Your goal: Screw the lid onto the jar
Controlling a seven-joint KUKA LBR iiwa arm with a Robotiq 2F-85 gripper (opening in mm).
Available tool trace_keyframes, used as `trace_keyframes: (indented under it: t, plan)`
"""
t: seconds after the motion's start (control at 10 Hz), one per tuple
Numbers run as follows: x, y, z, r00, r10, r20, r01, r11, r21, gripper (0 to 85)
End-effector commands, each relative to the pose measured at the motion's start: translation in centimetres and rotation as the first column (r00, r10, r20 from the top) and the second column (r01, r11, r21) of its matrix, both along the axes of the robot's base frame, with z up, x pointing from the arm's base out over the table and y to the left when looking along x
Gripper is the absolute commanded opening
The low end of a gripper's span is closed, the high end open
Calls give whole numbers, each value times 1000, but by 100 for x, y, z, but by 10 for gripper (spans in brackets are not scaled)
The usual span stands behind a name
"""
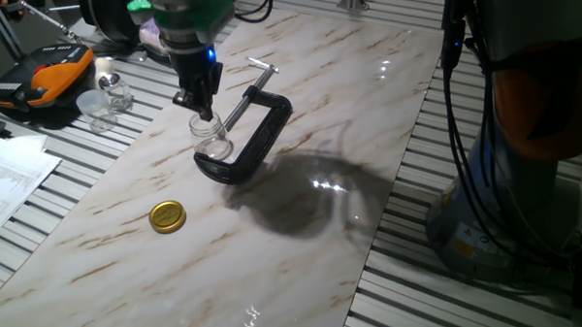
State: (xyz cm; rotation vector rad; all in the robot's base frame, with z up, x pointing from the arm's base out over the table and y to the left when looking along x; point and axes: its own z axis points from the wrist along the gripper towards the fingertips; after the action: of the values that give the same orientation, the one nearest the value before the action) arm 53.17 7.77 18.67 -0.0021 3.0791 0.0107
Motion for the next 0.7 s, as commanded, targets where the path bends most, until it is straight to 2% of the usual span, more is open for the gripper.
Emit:
trace_keyframes:
  t: [0.0,0.3,0.6]
  plan:
    - [-5,21,-37,1000,1,2,-1,1000,1,0]
    - [-35,87,-157,1000,-2,5,2,1000,5,0]
    - [-50,104,-168,1000,3,-27,-4,1000,-10,0]
